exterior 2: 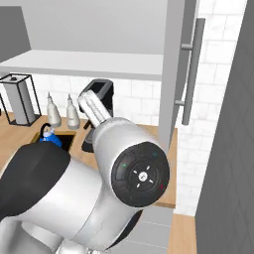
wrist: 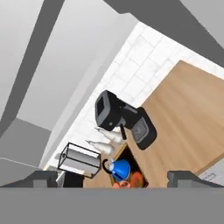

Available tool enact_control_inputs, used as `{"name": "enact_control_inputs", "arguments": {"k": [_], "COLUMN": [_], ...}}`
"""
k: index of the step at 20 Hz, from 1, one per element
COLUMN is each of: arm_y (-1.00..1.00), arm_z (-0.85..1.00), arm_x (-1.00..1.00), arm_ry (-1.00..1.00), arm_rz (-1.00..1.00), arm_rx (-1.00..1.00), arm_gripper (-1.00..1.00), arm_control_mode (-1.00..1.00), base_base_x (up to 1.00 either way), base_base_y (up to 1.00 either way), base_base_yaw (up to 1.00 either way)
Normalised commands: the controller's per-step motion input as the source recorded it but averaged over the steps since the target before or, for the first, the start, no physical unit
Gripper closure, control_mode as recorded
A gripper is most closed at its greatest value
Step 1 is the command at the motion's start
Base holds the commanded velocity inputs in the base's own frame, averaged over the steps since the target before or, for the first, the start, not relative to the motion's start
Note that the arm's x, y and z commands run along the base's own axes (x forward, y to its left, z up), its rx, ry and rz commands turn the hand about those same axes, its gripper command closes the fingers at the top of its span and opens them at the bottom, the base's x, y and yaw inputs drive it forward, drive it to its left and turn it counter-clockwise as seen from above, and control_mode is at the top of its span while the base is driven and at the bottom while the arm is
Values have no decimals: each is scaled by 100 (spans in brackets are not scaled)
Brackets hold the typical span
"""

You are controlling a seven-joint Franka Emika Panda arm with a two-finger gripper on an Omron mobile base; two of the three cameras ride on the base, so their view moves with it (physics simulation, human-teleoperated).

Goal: Pick the kettle from the counter and place it on the tray. Then pick the mug from the cabinet and place it on the tray. Then close the cabinet doors.

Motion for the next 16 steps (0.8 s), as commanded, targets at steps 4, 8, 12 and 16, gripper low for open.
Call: {"name": "enact_control_inputs", "arguments": {"k": [4, 8, 12, 16], "arm_y": [-35, -9, 0, -12], "arm_z": [-10, -45, -40, -23], "arm_x": [-18, 0, 0, 5], "arm_ry": [-1, -9, -20, -29], "arm_rz": [-9, -17, -19, -17], "arm_rx": [43, 29, 18, 23], "arm_gripper": [-100, -100, -100, -100], "arm_control_mode": [-100, -100, -100, -100], "base_base_x": [0, 0, 0, 0], "base_base_y": [0, 0, 0, 0], "base_base_yaw": [0, 0, 0, 0]}}
